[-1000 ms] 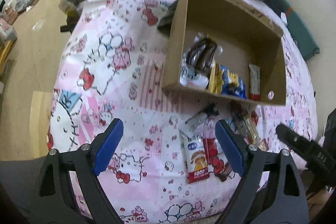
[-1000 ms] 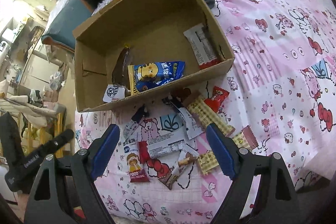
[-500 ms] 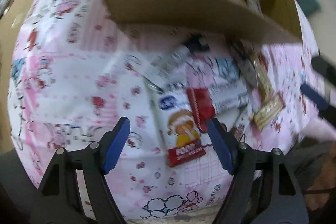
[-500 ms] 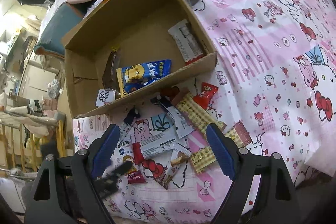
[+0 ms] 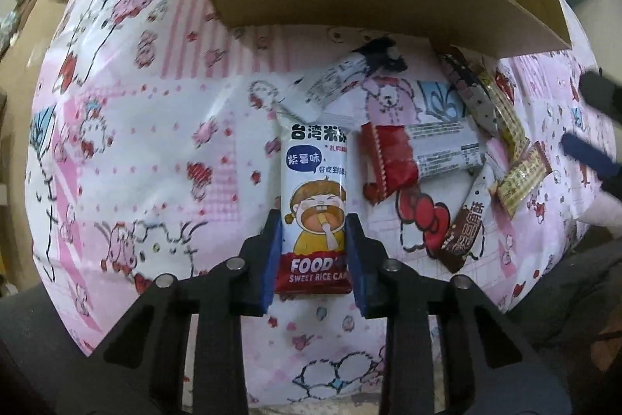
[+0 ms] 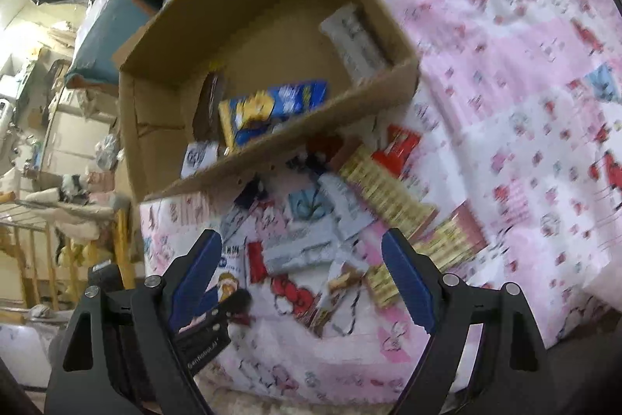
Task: Organize snacks
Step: 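Grasp another white FOOD rice cake bar with the left gripper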
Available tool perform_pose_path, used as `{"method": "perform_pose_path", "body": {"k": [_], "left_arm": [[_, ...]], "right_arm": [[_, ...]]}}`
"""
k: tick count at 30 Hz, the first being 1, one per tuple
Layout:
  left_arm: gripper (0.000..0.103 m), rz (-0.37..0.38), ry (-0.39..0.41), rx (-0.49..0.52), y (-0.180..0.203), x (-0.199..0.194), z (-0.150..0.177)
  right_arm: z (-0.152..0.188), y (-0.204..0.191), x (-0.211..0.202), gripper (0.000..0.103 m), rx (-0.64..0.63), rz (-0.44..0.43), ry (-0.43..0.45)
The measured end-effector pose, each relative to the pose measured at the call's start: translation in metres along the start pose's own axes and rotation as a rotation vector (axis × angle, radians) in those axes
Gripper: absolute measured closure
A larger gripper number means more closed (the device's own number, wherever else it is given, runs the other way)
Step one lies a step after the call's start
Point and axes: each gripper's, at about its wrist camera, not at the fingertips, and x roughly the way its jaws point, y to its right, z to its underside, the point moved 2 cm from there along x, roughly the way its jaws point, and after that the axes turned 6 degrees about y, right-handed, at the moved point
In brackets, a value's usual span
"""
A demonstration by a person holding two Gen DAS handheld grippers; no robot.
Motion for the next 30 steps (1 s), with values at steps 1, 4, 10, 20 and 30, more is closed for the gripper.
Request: {"method": "perform_pose_path", "body": {"k": [1, 4, 10, 20, 30], "left_arm": [[0.076, 0.0, -0.004, -0.006, -0.004, -0.001, 0.002], [0.076, -0.017, -0.005, -0.03, -0.011, -0.006, 0.007], [0.076, -0.03, -0.001, -0.056, -0.016, -0.007, 0.014], [0.076, -0.046, -0.005, -0.066, -0.023, -0.006, 0.011], [0.076, -0.024, 0.015, -0.079, -0.024, -0.014, 0.008]], "right_arm": [[0.004, 0.0, 0.005, 0.022, 0.0, -0.012, -0.029], [0.019, 0.001, 0.023, 0.051, 0.02, -0.034, -0.134], [0.035, -0.005, 0.045, 0.062, -0.069, 0.054, -0.214], [0.049, -0.012, 0.076, 0.08, -0.184, 0.183, -0.266], [0.059, -0.019, 0.057, 0.087, -0.237, 0.124, -0.243]]}}
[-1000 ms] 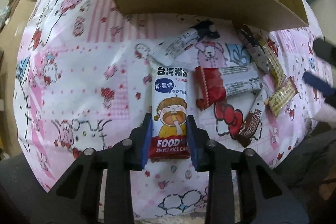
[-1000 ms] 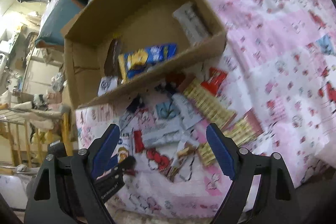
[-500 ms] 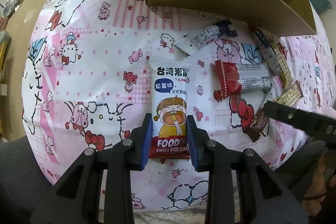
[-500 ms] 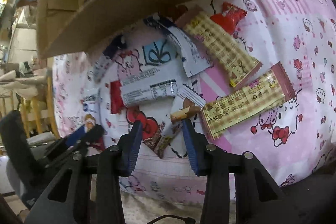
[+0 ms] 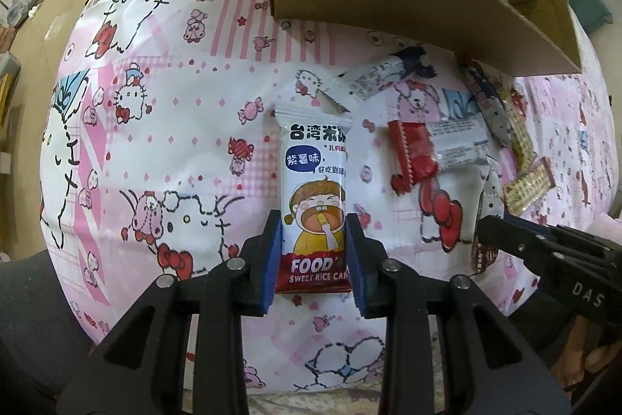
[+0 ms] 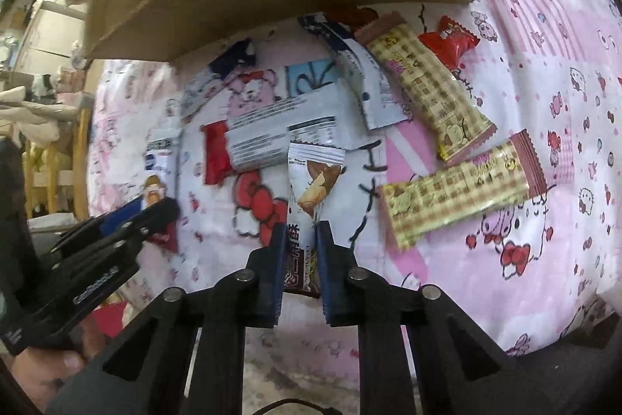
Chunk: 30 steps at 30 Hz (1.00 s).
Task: Organize snacks
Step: 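Grasp another white FOOD rice cake bar with the left gripper, then carry the rice cake bar into the box with the left gripper while the right carries a chocolate bar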
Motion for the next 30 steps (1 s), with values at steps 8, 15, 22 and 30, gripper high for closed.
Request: {"method": "perform_pose_path", "body": {"k": [8, 15, 22, 30], "left_arm": [[0.076, 0.005, 0.086, 0.002, -0.003, -0.029, -0.001], [0.076, -0.008, 0.226, -0.037, -0.015, -0.068, -0.009], [0.076, 0.003, 0.39, -0.031, -0.012, -0.115, -0.044], [0.076, 0.018, 0.454, 0.029, 0.005, -0.133, -0.086]], "right_arm": [[0.007, -0.02, -0.022, 0.087, -0.026, -0.118, 0.06], [-0.006, -0.035, -0.055, 0.087, -0.047, -0.224, 0.191], [-0.029, -0.03, -0.102, 0.087, -0.037, -0.304, 0.391], [-0.066, -0.016, -0.131, 0.087, -0.045, -0.261, 0.511]]}}
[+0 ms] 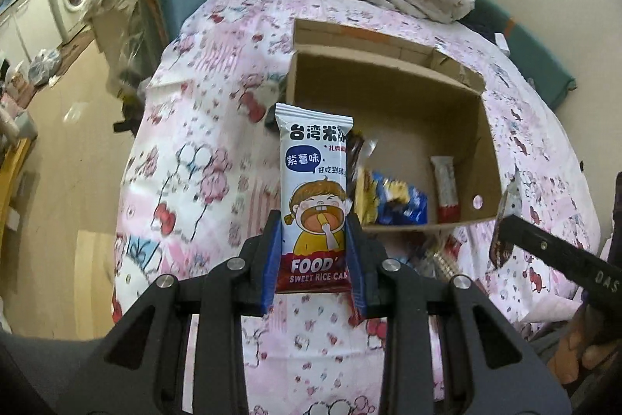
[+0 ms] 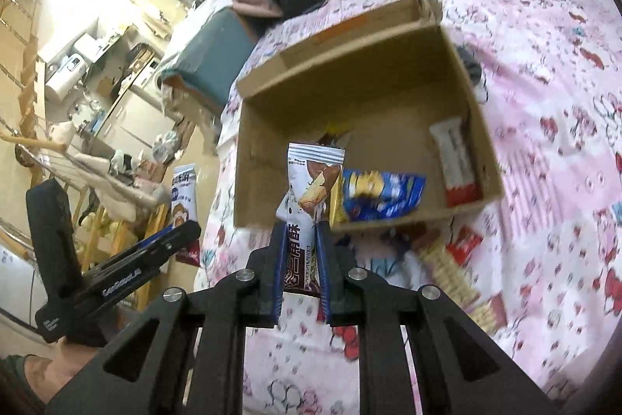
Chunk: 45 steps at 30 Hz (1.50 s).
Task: Organize snacks
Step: 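Carry the rice cake bar into the box with the left gripper while the right carries a chocolate bar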
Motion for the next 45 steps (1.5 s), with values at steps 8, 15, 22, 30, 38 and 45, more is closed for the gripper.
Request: {"method": "perform_pose_path", "body": {"k": [8, 15, 22, 30, 38, 45], "left_arm": [[0.076, 0.0, 0.015, 0.049, 0.019, 0.025, -0.033], [0.076, 0.012, -0.016, 0.042, 0.028, 0.065, -0.05], [0.076, 0.028, -0.058, 0.051, 0.033, 0.105, -0.042], [0.076, 0.019, -0.088, 0.053, 0.033, 0.128, -0.03], [0.076, 0.022, -0.092, 0.093, 0.04, 0.131, -0.023], [0.076, 0.031, -0.09, 0.109, 0.044, 0.128, -0.023]], "right_arm": [[-0.034, 0.018, 0.011, 0.087, -0.015, 0.054, 0.047], [-0.05, 0.042, 0.029, 0.087, -0.016, 0.109, 0.027], [-0.048, 0.052, 0.052, 0.087, 0.0, 0.129, -0.021], [-0.037, 0.058, 0.07, 0.087, 0.039, 0.129, -0.094], [-0.035, 0.066, 0.081, 0.087, 0.081, 0.135, -0.14], [-0.035, 0.071, 0.083, 0.087, 0.107, 0.138, -0.145]]}}
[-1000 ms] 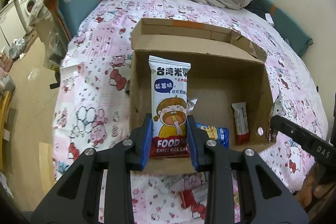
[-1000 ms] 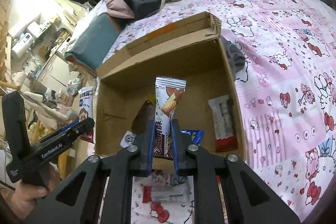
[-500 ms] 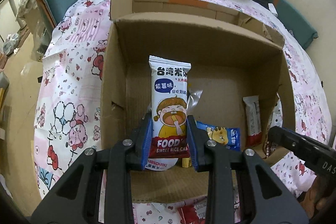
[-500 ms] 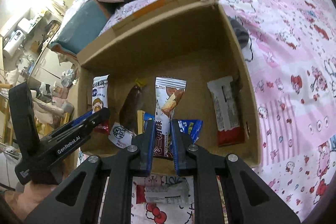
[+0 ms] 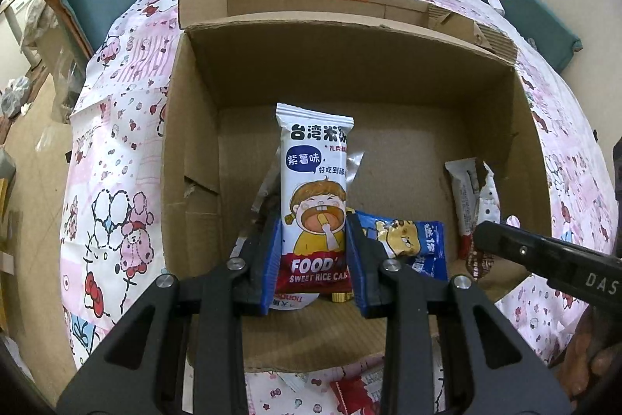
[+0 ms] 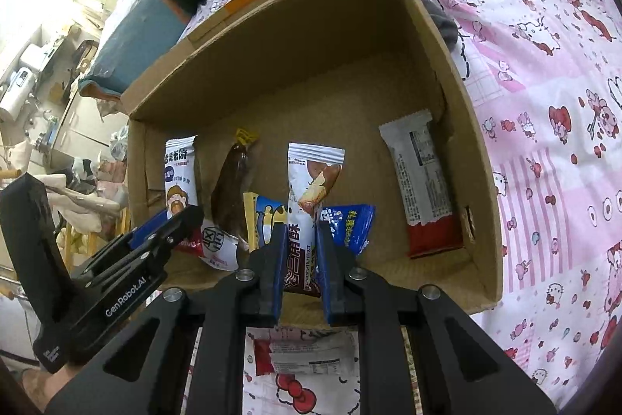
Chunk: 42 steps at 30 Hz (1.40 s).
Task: Organize snacks
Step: 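Carry the rice cake bar into the box with the left gripper while the right carries a chocolate bar, then open both grippers over the box and pull back toward the pile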
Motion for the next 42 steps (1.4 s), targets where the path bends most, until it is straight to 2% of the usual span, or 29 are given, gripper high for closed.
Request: {"method": "perform_pose_path", "body": {"k": [3, 5, 7, 8, 10, 11, 14, 18, 19, 20, 22, 25, 28, 31, 38, 42], "left_arm": [[0.075, 0.003, 0.003, 0.009, 0.002, -0.002, -0.001], [0.068, 0.016, 0.005, 0.017, 0.003, -0.004, -0.001], [0.051, 0.0, 0.017, 0.024, 0.005, -0.006, -0.001], [0.045, -0.009, 0.029, 0.023, 0.004, -0.009, -0.001], [0.025, -0.026, 0.044, 0.02, 0.003, -0.014, -0.003], [0.024, -0.036, 0.055, 0.018, 0.002, -0.017, -0.004], [0.023, -0.038, 0.102, 0.008, -0.003, -0.027, -0.011], [0.023, -0.043, 0.126, -0.006, -0.011, -0.038, -0.016], [0.023, -0.042, 0.13, -0.015, -0.013, -0.041, -0.016], [0.023, -0.039, 0.132, -0.024, -0.015, -0.044, -0.016], [0.023, -0.033, 0.124, -0.02, -0.018, -0.049, -0.013], [0.023, -0.018, 0.096, 0.008, -0.021, -0.055, -0.01], [0.023, -0.015, 0.1, -0.03, -0.029, -0.065, -0.004], [0.023, -0.001, 0.076, -0.068, -0.037, -0.072, 0.004], [0.023, 0.019, 0.064, -0.049, -0.042, -0.093, 0.026], [0.023, 0.022, 0.037, -0.041, -0.044, -0.097, 0.04]], "right_arm": [[-0.002, -0.002, -0.002, 0.087, -0.002, -0.005, 0.01], [-0.003, 0.0, -0.003, 0.083, 0.017, -0.019, 0.015], [-0.004, 0.002, -0.006, 0.083, 0.026, -0.018, 0.027], [-0.004, 0.002, -0.007, 0.083, 0.027, -0.018, 0.03], [-0.004, 0.002, -0.008, 0.083, 0.019, -0.022, 0.035], [-0.005, 0.001, -0.01, 0.083, 0.015, -0.023, 0.04], [-0.008, -0.004, -0.014, 0.083, -0.004, -0.025, 0.061], [-0.011, -0.005, -0.02, 0.08, 0.002, -0.027, 0.085], [-0.012, -0.006, -0.022, 0.074, 0.003, -0.028, 0.087], [-0.012, -0.006, -0.023, 0.062, 0.001, -0.025, 0.088], [-0.011, -0.006, -0.028, 0.049, -0.013, -0.032, 0.093], [-0.008, -0.003, -0.038, 0.04, -0.014, -0.049, 0.108], [-0.003, 0.001, -0.047, 0.031, -0.001, -0.041, 0.12], [0.004, 0.003, -0.055, 0.03, 0.013, -0.04, 0.12], [0.025, 0.006, -0.082, 0.025, 0.023, -0.044, 0.13], [0.045, 0.019, -0.089, 0.024, 0.115, -0.064, 0.105]]}}
